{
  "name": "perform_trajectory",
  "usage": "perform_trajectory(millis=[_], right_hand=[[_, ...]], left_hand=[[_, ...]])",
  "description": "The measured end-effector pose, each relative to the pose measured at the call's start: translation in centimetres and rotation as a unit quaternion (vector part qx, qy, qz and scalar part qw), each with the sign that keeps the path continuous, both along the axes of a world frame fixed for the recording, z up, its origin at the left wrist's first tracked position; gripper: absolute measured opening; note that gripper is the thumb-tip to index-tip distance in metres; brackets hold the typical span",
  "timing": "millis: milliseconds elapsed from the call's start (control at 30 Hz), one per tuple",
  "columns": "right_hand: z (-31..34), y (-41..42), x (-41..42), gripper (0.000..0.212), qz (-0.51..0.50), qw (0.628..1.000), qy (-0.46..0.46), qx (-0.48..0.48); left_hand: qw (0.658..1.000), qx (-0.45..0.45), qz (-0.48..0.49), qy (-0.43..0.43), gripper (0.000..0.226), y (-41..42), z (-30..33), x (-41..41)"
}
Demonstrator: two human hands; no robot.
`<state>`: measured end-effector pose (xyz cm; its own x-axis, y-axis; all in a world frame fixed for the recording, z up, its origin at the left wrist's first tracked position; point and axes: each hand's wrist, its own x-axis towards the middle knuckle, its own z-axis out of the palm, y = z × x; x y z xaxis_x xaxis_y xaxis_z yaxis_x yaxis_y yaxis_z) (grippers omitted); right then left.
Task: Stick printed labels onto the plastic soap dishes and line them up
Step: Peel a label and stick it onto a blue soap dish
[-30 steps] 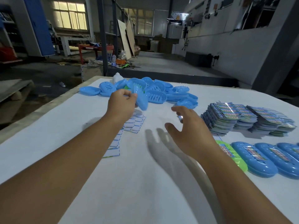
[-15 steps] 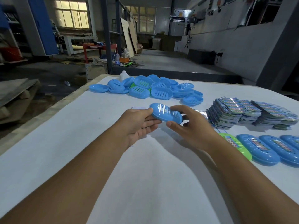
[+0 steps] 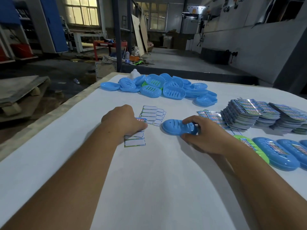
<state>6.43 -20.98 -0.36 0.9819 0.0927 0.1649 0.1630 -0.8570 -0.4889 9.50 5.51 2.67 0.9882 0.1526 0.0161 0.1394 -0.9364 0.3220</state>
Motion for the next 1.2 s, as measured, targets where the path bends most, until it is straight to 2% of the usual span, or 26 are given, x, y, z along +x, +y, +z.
perform_trajectory(millis=[67,167,233,300,367,433,467,567,667,733,767,867,1067,1200], right_hand=[[0.0,0.0,-0.1,0.043,-0.002,1.000,0.003,-0.009],[0.1,0.1,-0.1,0.046,-0.006,1.000,0.010,-0.012],[0.1,0.2,-0.2,0.047,-0.005,1.000,0.010,-0.010],[0.2,0.2,-0.3,0.047,-0.005,1.000,0.009,-0.010],[0.3,0.3,-0.4,0.050,-0.006,1.000,0.012,-0.014],[0.4,0.3,-0.5,0.051,-0.004,1.000,0.010,-0.018],[0.4,0.4,-0.6,0.049,-0.003,1.000,-0.002,-0.011],[0.7,1.1,-0.7,0.033,-0.017,0.994,-0.076,0.079],[1.6,2.1,-0.9,0.018,-0.023,0.962,-0.109,0.250],[2.2,2.8,-1.3,0.008,-0.003,0.934,-0.093,0.344],[2.3,3.1,-1.4,0.008,0.004,0.929,-0.085,0.359],[2.3,3.5,-1.6,0.016,-0.007,0.931,-0.073,0.357],[2.6,3.2,-1.4,0.019,-0.041,0.923,-0.065,0.377],[2.5,3.2,-1.4,0.022,-0.049,0.926,-0.062,0.370]], left_hand=[[1.000,0.010,-0.007,0.008,0.066,-0.2,0.1,-0.2],[1.000,-0.028,-0.005,0.002,0.075,-0.1,0.2,-0.2],[0.997,-0.080,0.001,-0.001,0.081,0.0,0.0,-0.1],[0.985,-0.174,0.008,0.005,0.080,0.1,-0.3,0.1],[0.956,-0.293,0.007,0.001,0.060,0.2,-0.5,0.3],[0.946,-0.323,-0.008,-0.032,0.026,0.1,-0.3,0.6],[0.940,-0.337,-0.017,-0.047,0.016,0.0,-0.1,0.6],[0.903,-0.419,-0.070,-0.059,0.015,-1.3,0.7,0.3],[0.859,-0.494,-0.126,-0.047,0.019,-2.9,1.1,-0.6],[0.856,-0.493,-0.154,-0.039,0.019,-3.9,0.9,-1.1],[0.858,-0.485,-0.166,-0.027,0.017,-4.3,0.7,-1.4],[0.857,-0.481,-0.183,0.000,0.015,-4.9,0.5,-2.0],[0.847,-0.506,-0.159,-0.029,0.017,-4.5,1.4,-2.0],[0.860,-0.478,-0.173,-0.045,0.020,-4.4,1.3,-2.3]])
